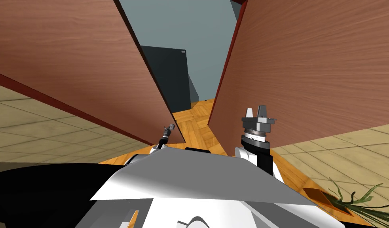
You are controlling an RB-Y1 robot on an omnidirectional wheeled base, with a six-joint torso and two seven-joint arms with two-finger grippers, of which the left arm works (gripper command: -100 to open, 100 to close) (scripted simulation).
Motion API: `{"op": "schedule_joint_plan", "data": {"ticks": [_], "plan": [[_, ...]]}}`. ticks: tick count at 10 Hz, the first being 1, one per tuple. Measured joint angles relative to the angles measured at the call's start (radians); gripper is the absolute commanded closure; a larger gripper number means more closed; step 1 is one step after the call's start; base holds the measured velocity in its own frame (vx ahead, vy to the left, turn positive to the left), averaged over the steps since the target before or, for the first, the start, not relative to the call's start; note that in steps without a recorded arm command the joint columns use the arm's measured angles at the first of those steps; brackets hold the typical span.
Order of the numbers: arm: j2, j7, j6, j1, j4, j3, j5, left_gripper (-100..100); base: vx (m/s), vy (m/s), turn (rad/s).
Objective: Pull the door open
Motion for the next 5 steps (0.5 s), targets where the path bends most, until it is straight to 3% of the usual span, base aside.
{"op": "schedule_joint_plan", "data": {"ticks": [3,5], "plan": [[0.022,0.041,-0.025,0.028,-0.017,-0.031,-0.025,100,-0.239,0.051,-0.094],[0.024,0.056,-0.031,0.042,-0.025,-0.046,-0.035,100,-0.126,0.038,-0.071]]}}
